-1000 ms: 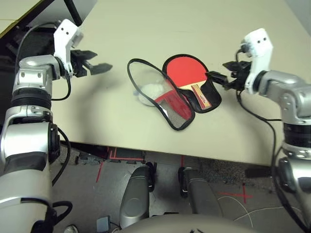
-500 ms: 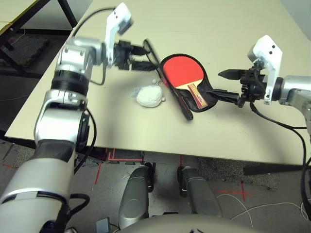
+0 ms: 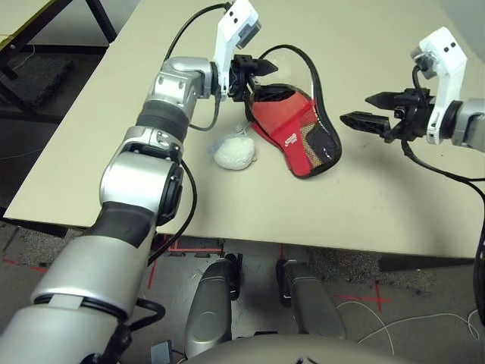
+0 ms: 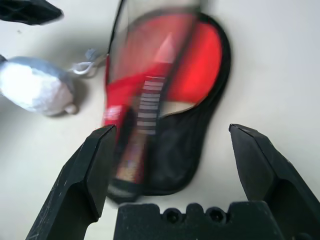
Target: Store the ping-pong paddle in its case and zip it.
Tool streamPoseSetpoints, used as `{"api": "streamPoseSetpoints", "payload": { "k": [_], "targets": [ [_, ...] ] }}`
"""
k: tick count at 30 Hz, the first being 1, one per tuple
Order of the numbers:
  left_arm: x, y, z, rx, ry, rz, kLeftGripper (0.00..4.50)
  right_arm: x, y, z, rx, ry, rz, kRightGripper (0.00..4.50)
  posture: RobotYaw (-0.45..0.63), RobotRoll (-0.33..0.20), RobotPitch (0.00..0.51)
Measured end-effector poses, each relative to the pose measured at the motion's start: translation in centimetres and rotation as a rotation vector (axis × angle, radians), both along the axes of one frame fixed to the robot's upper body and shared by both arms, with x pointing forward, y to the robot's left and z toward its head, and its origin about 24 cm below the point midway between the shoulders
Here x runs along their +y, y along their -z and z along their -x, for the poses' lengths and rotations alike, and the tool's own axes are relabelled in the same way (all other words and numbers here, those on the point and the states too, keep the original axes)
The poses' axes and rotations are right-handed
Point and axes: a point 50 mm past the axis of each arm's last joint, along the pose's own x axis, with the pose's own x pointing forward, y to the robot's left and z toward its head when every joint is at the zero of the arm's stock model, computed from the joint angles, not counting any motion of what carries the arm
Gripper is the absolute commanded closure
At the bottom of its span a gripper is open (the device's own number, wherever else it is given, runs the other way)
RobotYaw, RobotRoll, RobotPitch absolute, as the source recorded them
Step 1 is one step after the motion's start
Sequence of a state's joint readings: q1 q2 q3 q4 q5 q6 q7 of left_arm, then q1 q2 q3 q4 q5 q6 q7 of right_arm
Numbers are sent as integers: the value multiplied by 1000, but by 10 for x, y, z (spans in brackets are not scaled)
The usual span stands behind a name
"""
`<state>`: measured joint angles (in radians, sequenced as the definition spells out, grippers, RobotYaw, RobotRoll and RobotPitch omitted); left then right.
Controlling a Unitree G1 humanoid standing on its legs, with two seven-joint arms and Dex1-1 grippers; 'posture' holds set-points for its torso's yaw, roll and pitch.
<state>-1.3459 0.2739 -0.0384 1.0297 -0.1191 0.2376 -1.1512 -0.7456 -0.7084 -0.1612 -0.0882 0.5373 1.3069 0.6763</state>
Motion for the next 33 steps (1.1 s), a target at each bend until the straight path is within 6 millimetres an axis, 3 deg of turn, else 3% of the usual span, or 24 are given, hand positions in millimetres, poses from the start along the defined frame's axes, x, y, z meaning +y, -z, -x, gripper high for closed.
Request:
{"api": "streamPoseSetpoints", "payload": {
  "k": [6, 12, 18, 23, 33],
  "targets": [
    [34, 10, 12, 53, 15, -53, 0, 6, 30, -7, 195, 44, -79, 18, 79, 0, 188],
    [59, 18, 28, 126, 9, -125, 0, -7, 51, -14, 280, 132, -92, 18, 112, 0, 192],
    [60, 28, 37, 163, 11, -130, 0, -12, 69, -18, 362, 188, -113, 18, 123, 0, 192],
    [59, 27, 39, 166, 1, -125, 0, -9, 72, -18, 415, 196, -197, 18, 123, 0, 192],
    [58, 27, 39, 171, -4, -111, 0, 20, 77, -25, 543, 142, -410, 18, 116, 0, 192]
  ]
}}
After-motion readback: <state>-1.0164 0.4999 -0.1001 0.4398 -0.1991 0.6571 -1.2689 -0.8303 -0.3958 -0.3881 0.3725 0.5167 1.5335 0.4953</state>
